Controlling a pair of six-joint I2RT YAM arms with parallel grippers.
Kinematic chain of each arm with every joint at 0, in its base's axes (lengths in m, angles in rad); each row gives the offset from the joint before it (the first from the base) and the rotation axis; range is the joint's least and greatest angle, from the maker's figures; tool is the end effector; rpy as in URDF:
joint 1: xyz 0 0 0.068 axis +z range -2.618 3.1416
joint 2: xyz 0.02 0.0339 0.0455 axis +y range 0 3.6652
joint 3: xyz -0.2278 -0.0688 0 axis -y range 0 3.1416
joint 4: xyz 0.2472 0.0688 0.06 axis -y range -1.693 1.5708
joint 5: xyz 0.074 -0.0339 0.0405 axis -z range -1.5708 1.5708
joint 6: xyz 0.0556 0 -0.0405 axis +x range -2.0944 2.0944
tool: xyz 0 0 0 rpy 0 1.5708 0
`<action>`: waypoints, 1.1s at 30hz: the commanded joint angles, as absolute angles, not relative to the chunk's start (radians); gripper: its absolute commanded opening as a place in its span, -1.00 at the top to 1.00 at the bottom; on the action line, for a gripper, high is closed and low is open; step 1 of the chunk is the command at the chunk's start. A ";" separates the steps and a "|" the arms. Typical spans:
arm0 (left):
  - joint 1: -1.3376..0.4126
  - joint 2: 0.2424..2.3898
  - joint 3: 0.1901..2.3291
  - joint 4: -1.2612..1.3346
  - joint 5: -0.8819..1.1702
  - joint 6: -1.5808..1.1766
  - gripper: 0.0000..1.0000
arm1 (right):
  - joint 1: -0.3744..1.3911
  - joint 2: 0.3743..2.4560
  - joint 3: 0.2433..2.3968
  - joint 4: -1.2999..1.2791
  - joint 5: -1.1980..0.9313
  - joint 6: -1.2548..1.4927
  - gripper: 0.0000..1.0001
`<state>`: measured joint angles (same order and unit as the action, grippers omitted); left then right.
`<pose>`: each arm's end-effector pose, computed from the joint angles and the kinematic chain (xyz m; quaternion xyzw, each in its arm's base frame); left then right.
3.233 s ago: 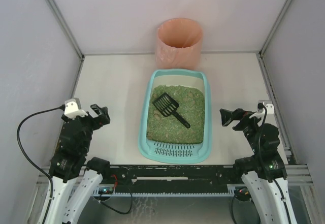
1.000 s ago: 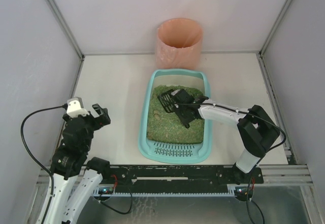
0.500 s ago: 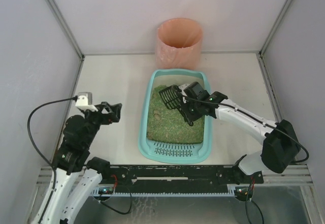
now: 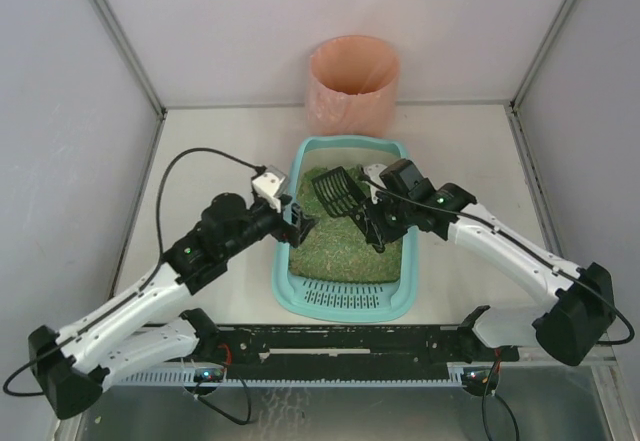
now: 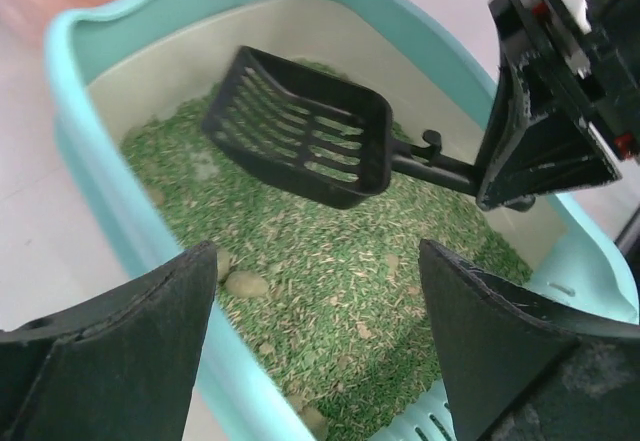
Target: Clean the litter box
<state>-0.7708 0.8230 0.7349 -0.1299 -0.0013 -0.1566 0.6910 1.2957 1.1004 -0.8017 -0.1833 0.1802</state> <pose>0.1745 -0.1693 0.2905 0.2354 0.7435 -0.2795 0.5601 0.2109 0.1876 0.2356 -0.2663 0.9176 0.1985 0.2184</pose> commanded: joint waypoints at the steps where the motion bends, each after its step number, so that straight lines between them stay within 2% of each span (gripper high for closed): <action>1: -0.817 0.929 0.855 -0.006 0.146 -0.046 -0.69 | 0.681 1.240 1.103 -0.796 -0.219 0.192 0.93; 9: -0.877 1.112 0.956 -0.035 0.254 0.032 -0.57 | 0.680 1.225 1.072 -0.785 -0.238 0.210 0.96; 24: -0.890 1.267 0.994 -0.049 0.244 0.064 -0.34 | 0.679 1.190 1.069 -0.747 -0.287 0.221 0.99; 33: -0.900 1.301 0.985 -0.060 0.225 0.066 -0.11 | 0.679 1.158 1.069 -0.745 -0.255 0.218 1.00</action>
